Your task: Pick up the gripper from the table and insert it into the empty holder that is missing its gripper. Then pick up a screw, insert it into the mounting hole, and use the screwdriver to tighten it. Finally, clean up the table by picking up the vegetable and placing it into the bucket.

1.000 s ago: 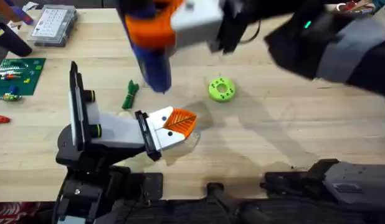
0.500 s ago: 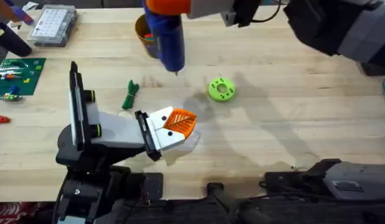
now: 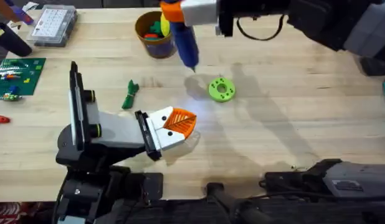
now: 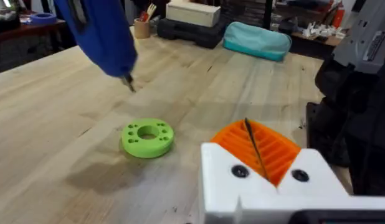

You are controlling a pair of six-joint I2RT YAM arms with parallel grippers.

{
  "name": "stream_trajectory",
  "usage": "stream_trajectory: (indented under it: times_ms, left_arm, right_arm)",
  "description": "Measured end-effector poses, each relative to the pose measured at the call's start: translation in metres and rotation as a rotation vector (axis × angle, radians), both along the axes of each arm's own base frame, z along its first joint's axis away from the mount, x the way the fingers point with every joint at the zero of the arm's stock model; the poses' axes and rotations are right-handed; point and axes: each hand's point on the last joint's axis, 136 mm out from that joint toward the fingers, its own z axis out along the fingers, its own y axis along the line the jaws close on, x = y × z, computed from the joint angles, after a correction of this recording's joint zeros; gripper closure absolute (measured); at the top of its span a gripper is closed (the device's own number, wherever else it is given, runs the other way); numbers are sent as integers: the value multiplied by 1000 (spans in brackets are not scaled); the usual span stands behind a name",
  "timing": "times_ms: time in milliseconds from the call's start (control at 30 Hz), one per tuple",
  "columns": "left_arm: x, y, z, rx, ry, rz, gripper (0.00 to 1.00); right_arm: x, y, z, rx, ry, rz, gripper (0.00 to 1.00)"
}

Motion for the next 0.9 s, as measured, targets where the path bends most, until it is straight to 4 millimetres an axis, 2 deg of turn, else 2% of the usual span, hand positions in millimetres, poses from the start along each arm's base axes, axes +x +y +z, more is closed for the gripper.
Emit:
stream_trajectory:
  times_ms: [100, 200, 300, 367, 533, 567, 733, 900]
  left_arm:
    - [0, 0, 0, 0, 0, 0, 990]
    - [0, 0, 0, 0, 1, 0, 990]
    - [0, 0, 0, 0, 1, 0, 990]
    - [0, 0, 0, 0, 0, 0, 990]
    - [0, 0, 0, 0, 0, 0, 990]
    - [0, 0, 0, 0, 0, 0, 990]
    - [0, 0, 0, 0, 0, 0, 990]
    - [0, 0, 0, 0, 0, 0, 990]
  right_arm:
    - [8, -12, -27, -105, 92, -111, 955]
    - [11, -33, -50, -230, 167, -244, 955]
    - [12, -59, -61, -358, 199, -376, 956]
    - [13, -76, -56, -436, 192, -444, 955]
    - [10, -110, -17, -569, 95, -522, 955]
    - [5, -137, 0, -651, 48, -585, 956]
    - [-5, -173, -24, -821, 98, -600, 955]
    - [-6, -190, -48, -966, 112, -558, 956]
